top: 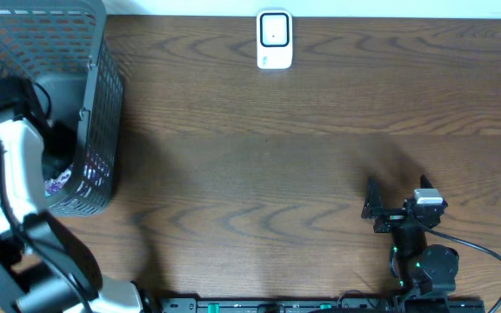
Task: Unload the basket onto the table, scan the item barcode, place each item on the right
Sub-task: 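Grasp the purple Carefree package inside the basket with the left gripper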
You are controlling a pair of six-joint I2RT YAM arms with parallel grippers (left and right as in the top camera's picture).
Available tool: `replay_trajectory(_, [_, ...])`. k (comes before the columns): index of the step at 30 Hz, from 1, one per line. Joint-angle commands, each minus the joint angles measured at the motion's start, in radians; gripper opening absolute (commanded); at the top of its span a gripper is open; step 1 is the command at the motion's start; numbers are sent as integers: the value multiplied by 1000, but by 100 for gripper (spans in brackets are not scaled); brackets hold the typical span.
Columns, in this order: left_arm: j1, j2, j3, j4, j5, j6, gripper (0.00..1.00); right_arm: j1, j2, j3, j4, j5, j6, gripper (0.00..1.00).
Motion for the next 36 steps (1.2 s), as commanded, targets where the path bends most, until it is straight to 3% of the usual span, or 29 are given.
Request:
replay_trajectory(1, [2,-154,111,31,119,-41,7,4,-5,-3,-2,-2,14,99])
replay_trajectory(5, [2,-294,123,122,159,-48,7,4,-5,-3,-2,-2,14,99])
replay_trajectory(8, [2,-371,122,127,95,-47,7,4,-5,-3,-2,-2,14,99])
replay_trajectory(9, [2,-380,122,121,54,-44,14,4,-5,-3,-2,-2,14,99])
replay_trajectory(11, [2,-373,118,90,-43,-44,54,4,-5,-3,-2,-2,14,99])
replay_trajectory(12, [2,-364,113,77,-77,-44,64,4,-5,-4,-2,-2,14,99])
replay_trajectory(16, [2,-311,80,57,-108,-44,82,4,-5,-3,-2,-2,14,99])
replay_trajectory(22, [2,-195,60,13,-108,20,92,4,-5,-4,-2,-2,14,99])
replay_trajectory(36, [3,-105,57,-3,-164,24,98,4,-5,-3,-2,-2,14,99])
